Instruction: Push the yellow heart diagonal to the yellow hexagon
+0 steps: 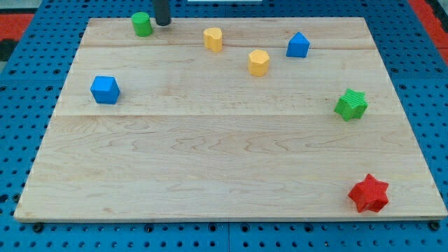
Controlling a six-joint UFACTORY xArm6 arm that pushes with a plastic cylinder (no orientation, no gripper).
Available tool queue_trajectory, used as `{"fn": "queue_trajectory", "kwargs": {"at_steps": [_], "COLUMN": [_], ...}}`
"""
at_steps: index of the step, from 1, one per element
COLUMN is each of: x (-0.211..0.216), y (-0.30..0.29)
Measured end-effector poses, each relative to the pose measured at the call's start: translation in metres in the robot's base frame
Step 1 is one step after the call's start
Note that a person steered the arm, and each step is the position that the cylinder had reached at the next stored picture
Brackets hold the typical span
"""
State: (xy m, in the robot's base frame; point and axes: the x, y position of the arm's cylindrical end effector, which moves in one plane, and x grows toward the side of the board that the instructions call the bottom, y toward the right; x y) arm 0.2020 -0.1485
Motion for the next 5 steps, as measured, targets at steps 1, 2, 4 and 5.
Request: {"fn": "queue_trajectory", "kwargs": {"at_steps": [1, 2, 4, 5], "x": [0.023, 0.065, 0.073, 0.012], "y": [-0.047, -0.047, 0.043, 0.067]}}
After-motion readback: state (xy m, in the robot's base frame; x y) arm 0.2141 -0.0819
